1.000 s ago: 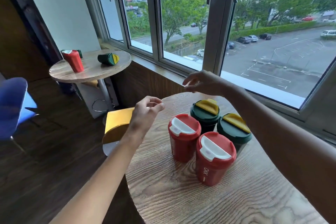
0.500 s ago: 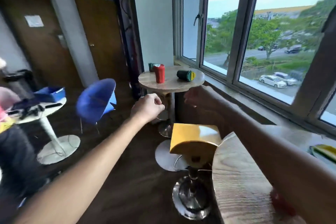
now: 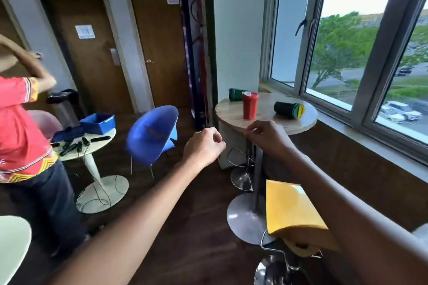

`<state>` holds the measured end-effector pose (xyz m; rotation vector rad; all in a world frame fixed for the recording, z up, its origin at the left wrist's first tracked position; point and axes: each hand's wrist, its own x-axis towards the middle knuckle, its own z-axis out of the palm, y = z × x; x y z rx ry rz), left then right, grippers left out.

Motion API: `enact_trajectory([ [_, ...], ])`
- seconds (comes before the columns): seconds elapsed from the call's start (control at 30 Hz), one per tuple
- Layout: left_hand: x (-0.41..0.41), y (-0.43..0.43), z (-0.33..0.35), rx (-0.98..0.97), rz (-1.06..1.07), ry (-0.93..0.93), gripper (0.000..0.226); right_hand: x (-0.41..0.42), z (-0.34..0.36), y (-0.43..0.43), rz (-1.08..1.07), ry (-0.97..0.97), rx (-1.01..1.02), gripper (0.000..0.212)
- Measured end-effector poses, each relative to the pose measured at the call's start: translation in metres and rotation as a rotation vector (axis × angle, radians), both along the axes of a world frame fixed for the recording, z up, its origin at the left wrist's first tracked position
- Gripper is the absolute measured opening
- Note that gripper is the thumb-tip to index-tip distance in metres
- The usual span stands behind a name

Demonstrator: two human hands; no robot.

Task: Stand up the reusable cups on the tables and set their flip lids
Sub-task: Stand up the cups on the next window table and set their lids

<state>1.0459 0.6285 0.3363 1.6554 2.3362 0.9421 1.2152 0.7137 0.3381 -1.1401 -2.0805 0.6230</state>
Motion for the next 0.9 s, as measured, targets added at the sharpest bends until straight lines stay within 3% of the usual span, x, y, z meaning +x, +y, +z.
enact_trajectory([
  [0.2, -0.062, 0.116, -0.007, 0.018, -0.048, 0.029, 0.017, -0.067, -0.017, 0.116, -0.051, 0.079, -0.036, 0.005],
  [0.3, -0.096, 0.177, -0.005, 0.008, -0.073, 0.026, 0.017, -0.098, -0.015, 0.18, -0.077, 0.114, -0.038, 0.015],
  [0.5, -0.153, 0.283, -0.001, 0.004, -0.129, -0.017, 0.016, -0.143, -0.004, 0.279, -0.182, 0.157, -0.033, 0.007],
  [0.73, -0.209, 0.412, -0.026, 0.008, -0.299, -0.069, 0.018, -0.174, -0.009, 0.373, -0.382, 0.201, 0.083, 0.008],
  [0.9, -0.238, 0.498, -0.04, 0.01, -0.477, -0.053, 0.019, -0.191, -0.025, 0.416, -0.521, 0.143, 0.043, 0.014],
])
